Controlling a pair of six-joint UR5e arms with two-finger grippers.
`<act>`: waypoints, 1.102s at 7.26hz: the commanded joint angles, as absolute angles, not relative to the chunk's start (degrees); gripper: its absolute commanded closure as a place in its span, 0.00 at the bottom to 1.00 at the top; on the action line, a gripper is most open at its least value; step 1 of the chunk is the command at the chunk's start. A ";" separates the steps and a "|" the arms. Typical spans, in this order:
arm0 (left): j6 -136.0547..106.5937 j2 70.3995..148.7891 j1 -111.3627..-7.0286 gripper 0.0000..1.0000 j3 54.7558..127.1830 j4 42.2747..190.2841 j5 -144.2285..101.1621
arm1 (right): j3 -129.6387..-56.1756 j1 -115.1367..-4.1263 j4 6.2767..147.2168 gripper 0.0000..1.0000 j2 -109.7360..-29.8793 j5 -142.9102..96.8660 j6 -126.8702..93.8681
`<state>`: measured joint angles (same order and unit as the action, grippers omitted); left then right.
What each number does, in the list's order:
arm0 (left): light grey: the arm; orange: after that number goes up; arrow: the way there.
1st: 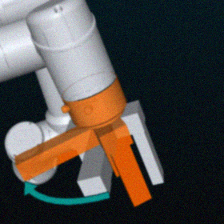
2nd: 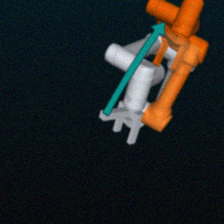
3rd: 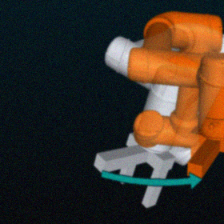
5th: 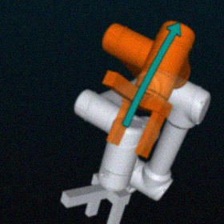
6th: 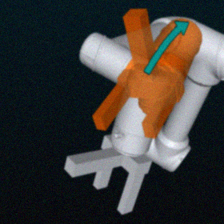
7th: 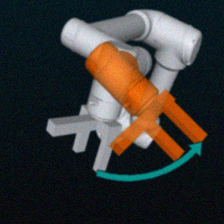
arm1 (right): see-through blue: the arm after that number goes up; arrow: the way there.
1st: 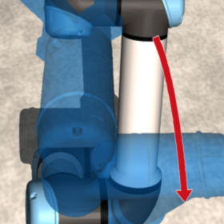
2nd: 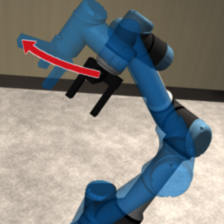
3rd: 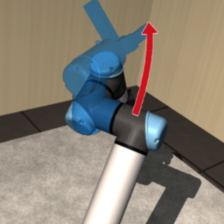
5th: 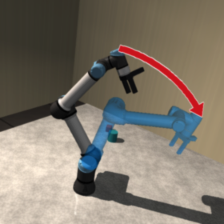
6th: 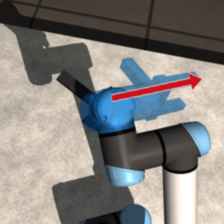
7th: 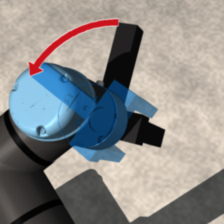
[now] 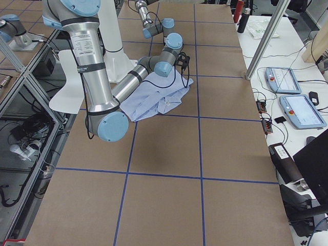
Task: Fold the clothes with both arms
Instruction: 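Pull the shirt edge away from the robot with the left gripper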
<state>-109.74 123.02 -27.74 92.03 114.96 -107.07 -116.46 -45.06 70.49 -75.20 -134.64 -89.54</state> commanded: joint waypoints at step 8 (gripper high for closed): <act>-99.51 140.17 -42.10 1.00 63.75 123.20 -99.96 | -115.84 -44.91 70.22 0.00 -74.45 -132.19 -89.47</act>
